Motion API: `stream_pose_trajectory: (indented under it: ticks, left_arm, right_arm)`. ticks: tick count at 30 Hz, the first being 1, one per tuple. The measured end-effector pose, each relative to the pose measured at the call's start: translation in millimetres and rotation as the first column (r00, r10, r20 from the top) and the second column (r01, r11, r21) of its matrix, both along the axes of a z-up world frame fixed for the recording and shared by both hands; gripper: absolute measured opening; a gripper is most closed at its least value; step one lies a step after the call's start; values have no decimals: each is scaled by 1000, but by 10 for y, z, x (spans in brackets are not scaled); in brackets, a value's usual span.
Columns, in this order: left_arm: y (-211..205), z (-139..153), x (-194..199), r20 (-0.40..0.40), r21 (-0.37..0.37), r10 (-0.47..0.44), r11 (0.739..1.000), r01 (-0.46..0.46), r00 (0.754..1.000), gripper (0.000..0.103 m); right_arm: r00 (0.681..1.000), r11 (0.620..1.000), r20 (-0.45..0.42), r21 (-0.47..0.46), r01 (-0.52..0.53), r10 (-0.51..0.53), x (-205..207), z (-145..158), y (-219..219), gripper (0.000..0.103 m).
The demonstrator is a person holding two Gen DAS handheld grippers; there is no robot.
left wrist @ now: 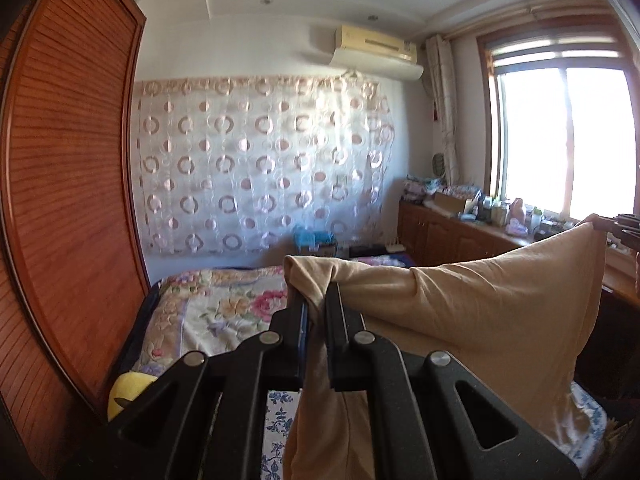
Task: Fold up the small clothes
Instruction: 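Lift the peach shirt high with both grippers, stretching it between them, then lower the held shirt onto the bed with both grippers and release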
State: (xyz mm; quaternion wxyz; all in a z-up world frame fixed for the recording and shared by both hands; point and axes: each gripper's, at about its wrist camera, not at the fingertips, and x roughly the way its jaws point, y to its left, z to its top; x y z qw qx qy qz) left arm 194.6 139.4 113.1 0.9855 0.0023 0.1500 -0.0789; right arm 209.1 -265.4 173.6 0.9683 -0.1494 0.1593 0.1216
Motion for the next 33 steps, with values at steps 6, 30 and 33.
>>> stream_pose_trajectory:
  ticks: [6, 30, 33]
  left_arm:
    - [-139, -411, 711, -114, 25, 2, 1000, 1, 994, 5]
    - [-297, -1483, 1698, -432, 47, -69, 994, 99, 899, 29]
    - [-253, -1555, 1525, -472, 28, -75, 995, 100, 878, 35]
  right_arm:
    - [994, 1000, -108, -16, 19, -20, 805, -546, 15, 3]
    - [893, 993, -434, -54, 102, -116, 2523, -2349, -98, 4]
    - [890, 994, -442, -49, 102, -113, 2526, -2376, -93, 4]
